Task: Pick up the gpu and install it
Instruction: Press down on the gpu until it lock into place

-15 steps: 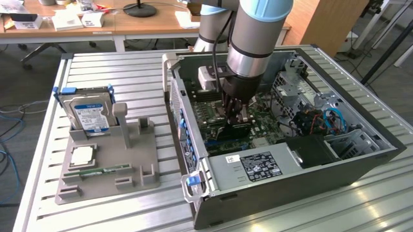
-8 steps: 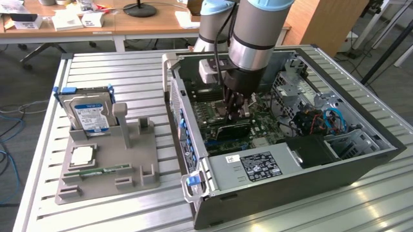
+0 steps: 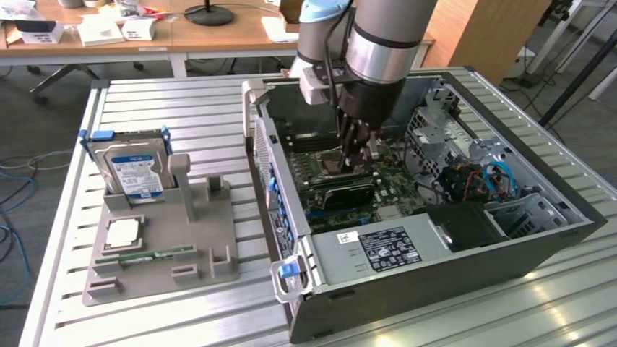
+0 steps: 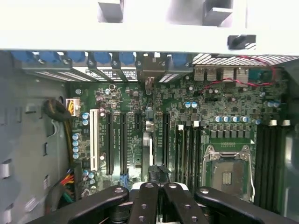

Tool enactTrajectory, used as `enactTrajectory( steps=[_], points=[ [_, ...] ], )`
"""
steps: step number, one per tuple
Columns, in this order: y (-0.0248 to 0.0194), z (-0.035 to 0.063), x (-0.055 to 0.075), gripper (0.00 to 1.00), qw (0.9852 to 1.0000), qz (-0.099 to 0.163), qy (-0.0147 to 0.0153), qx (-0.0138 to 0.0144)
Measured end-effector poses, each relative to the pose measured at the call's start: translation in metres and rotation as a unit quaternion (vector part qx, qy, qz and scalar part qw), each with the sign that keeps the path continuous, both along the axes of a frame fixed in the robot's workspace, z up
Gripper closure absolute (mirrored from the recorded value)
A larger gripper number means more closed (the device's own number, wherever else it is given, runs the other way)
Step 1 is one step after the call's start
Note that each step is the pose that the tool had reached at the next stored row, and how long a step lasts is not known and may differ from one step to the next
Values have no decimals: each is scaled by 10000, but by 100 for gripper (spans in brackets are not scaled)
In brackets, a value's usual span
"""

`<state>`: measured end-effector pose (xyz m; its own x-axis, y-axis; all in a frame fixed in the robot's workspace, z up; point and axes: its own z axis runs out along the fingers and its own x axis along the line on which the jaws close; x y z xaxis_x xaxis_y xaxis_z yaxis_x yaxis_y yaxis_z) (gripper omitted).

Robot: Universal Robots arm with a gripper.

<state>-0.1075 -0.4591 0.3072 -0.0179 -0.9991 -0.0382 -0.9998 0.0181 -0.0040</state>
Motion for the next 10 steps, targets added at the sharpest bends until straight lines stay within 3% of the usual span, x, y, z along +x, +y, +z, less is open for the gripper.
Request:
enactTrajectory(
  steps=[10],
  points=[
    [0,340,0,90,10000,0,0,0]
  ],
)
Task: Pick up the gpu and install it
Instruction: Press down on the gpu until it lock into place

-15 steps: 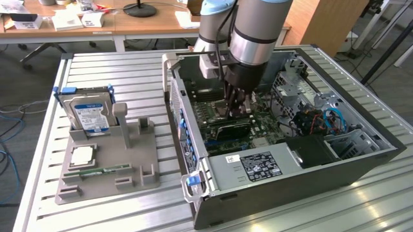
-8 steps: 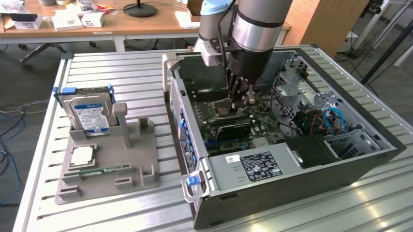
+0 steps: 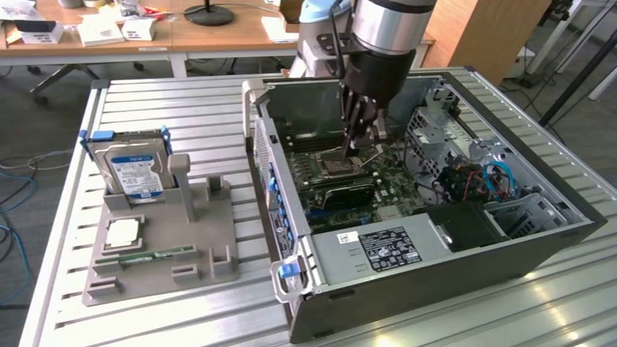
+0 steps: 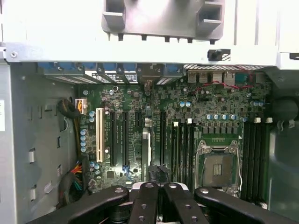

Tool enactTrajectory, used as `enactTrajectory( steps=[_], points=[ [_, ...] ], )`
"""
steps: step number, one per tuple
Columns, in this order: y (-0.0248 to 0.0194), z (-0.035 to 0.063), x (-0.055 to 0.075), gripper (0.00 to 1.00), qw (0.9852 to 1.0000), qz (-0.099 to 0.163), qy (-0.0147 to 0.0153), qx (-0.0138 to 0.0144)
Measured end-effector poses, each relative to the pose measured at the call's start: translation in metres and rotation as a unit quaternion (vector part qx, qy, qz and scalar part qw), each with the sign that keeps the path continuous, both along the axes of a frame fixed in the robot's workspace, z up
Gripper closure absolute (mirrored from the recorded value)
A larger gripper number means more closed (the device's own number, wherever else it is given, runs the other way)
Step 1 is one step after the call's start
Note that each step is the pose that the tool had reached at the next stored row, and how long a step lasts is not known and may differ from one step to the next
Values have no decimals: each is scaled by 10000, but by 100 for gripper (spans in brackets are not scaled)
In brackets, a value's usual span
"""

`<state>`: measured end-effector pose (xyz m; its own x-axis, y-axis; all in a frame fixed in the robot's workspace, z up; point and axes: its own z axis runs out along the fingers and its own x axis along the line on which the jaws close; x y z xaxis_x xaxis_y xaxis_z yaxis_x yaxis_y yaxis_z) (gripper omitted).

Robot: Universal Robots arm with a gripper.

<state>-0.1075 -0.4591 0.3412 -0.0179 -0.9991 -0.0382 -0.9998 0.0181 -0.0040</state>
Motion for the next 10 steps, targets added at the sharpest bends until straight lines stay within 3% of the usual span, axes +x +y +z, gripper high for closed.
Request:
enactTrajectory(
  steps=[3,10],
  points=[
    [0,69,0,90,10000,0,0,0],
    [0,75,0,90,10000,0,0,0]
  ],
)
